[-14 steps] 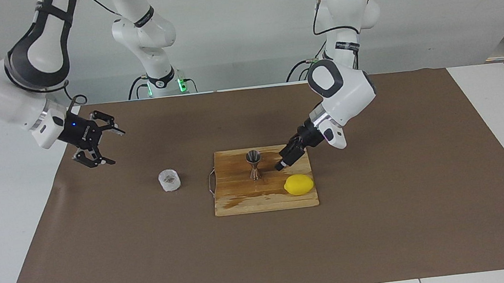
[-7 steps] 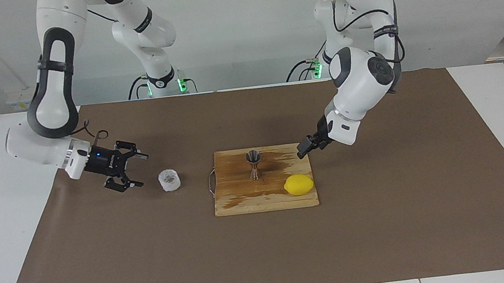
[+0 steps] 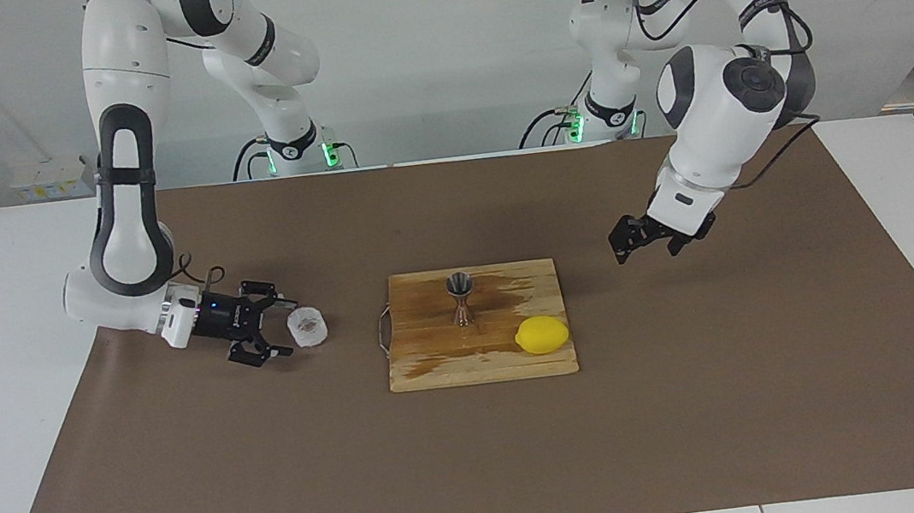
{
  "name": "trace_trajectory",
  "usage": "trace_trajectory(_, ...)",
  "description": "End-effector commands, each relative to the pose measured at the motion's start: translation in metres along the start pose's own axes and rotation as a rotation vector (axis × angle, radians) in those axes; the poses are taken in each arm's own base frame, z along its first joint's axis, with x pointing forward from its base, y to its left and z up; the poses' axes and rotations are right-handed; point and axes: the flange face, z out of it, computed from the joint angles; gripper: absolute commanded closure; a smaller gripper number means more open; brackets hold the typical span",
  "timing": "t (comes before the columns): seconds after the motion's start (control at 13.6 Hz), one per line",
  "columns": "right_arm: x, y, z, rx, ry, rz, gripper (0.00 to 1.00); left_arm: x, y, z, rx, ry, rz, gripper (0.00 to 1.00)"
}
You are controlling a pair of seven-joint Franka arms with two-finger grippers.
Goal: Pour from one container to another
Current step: 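Reach the white cup with the right gripper while the left gripper retracts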
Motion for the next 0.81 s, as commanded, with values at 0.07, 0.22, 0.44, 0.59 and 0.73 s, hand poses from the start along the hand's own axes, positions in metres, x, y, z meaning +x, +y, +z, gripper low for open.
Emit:
trace_trajectory(0.07,0.000,-0.009,0.014,-0.027,-0.009,-0.025,0.00,-0.016,-0.056,-0.046,0.054,0.014,0.100,0.00)
trace_trajectory(0.22,0.006,-0.008,0.022,-0.016,-0.009,-0.035,0.00,-0.024,-0.089,-0.066,0.052,0.015,0.136,0.00)
trace_trajectory(0.44,0.007,-0.008,0.028,-0.016,-0.025,-0.036,0.00,-0.033,-0.116,-0.094,0.056,0.013,0.120,0.00)
trace_trajectory(0.59,0.006,-0.009,0.031,-0.018,-0.036,-0.036,0.22,-0.033,-0.125,-0.118,0.069,0.007,0.106,0.00)
trace_trajectory(0.73,0.008,-0.008,0.034,-0.020,-0.045,-0.044,0.52,-0.033,-0.124,-0.130,0.067,0.004,0.104,0.00)
